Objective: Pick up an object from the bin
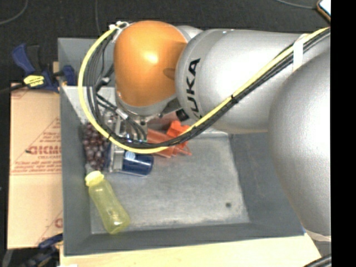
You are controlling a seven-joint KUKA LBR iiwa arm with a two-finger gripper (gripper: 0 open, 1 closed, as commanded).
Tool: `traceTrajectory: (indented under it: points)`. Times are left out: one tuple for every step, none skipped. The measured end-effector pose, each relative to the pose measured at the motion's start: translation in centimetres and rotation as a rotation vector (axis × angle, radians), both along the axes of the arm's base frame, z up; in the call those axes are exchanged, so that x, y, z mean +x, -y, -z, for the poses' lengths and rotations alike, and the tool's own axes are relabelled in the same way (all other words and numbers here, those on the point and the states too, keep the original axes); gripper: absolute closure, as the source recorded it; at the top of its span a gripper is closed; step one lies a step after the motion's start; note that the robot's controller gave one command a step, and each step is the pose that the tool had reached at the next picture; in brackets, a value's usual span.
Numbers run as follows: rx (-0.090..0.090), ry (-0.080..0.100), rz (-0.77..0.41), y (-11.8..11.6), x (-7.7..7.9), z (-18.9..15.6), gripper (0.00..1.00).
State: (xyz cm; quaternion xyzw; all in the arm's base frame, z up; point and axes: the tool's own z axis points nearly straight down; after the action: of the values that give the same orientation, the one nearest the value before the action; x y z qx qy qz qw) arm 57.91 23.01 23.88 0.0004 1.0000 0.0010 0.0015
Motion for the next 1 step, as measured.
traceTrajectory:
  points:
    - [0.004,0.0,0.18,6.99,3.98,15.05,0.0]
